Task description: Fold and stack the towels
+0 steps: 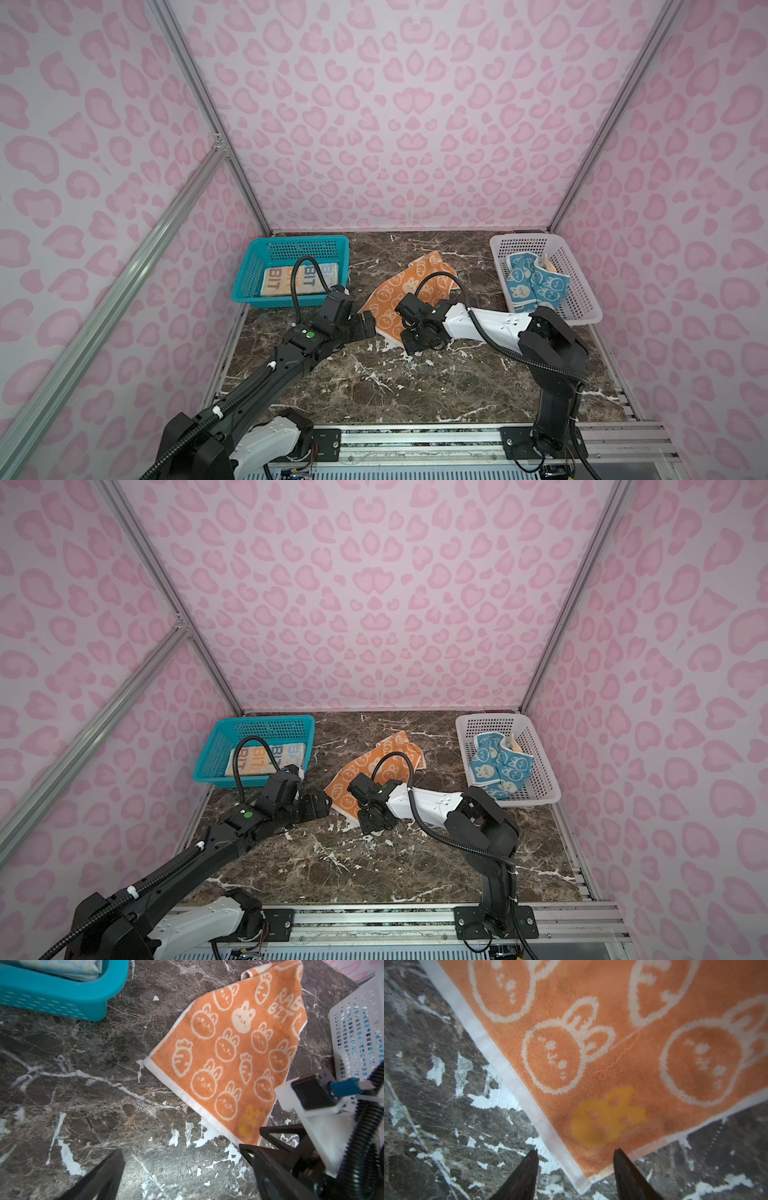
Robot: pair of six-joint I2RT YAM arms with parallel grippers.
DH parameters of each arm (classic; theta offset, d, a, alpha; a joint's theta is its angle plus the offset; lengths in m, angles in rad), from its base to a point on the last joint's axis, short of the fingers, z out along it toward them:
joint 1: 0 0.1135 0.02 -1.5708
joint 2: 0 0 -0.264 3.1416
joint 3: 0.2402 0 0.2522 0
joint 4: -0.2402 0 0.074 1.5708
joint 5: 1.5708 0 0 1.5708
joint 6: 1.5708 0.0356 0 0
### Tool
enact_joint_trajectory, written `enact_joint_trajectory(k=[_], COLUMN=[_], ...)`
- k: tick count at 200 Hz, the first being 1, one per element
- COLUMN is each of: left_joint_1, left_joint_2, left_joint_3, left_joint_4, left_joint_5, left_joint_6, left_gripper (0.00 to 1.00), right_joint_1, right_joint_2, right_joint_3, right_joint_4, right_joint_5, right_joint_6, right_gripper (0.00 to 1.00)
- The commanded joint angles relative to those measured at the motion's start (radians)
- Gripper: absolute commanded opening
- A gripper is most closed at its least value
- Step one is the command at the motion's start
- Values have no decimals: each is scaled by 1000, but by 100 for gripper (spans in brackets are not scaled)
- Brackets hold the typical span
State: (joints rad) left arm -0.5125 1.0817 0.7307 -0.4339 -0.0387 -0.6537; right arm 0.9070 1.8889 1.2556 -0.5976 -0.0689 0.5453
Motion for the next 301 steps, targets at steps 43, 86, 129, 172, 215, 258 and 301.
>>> enact_joint_trajectory(k=[43,86,129,172,215,258,301], left_joint_1=[2,2,0,-22,-72,-137,-176], left_joint_2=[24,37,50,84,146,222,286], left_joint_3=[8,5,4,17,53,99,127], left_joint_4=[4,3,-3,8,15,27,42], left_joint_5=[11,26,40,44,35,14,19], left_joint_6=[6,16,22,10,2,-7,-14], left_gripper=[98,100,97,97,97,98,97], right_joint_1=[19,4,-88,-245,-350,-356,-358], right_joint_2=[24,-7,-85,-170,-273,-391,-409], right_joint_3=[-43,-123,-282,-377,-406,-414,-469], right_joint_4=[-18,-21,19,6,-12,-64,-51], right_joint_5=[41,67,69,86,68,69,61], right_joint_6=[38,26,-21,-97,-146,-141,-115], right_gripper=[39,30,26,26,37,43,44])
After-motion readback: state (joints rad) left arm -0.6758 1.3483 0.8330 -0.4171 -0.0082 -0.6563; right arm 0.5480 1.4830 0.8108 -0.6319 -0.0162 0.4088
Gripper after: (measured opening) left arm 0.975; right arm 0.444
